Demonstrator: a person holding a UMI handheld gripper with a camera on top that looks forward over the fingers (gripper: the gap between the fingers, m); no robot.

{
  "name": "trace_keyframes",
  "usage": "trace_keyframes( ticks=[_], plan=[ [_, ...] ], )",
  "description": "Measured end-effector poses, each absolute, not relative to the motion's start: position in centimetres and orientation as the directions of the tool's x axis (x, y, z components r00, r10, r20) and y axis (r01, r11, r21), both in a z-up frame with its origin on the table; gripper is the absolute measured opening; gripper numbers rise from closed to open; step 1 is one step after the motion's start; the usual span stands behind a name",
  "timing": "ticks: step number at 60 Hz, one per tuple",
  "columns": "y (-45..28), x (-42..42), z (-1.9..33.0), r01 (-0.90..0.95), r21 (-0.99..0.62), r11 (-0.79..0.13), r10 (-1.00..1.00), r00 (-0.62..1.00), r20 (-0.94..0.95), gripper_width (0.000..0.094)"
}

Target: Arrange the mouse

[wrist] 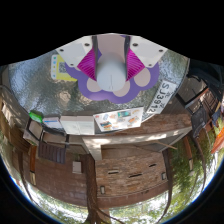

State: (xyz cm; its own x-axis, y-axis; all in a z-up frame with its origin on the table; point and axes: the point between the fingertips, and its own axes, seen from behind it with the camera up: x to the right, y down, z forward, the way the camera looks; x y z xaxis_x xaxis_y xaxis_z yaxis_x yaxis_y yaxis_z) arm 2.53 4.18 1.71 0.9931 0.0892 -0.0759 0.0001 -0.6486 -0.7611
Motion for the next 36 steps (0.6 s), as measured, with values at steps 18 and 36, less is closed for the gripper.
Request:
trace_keyframes(
  ticks=[18, 36],
  plan=[
    [2.2, 1.5, 2.6, 0.029, -0.758, -0.652, 0.080, 0.996, -0.032, 0.0838],
    [-7.6, 1.6, 16.1, 0.050, -0.801, -0.597, 0.057, 0.998, 0.020, 0.0849]
  ],
)
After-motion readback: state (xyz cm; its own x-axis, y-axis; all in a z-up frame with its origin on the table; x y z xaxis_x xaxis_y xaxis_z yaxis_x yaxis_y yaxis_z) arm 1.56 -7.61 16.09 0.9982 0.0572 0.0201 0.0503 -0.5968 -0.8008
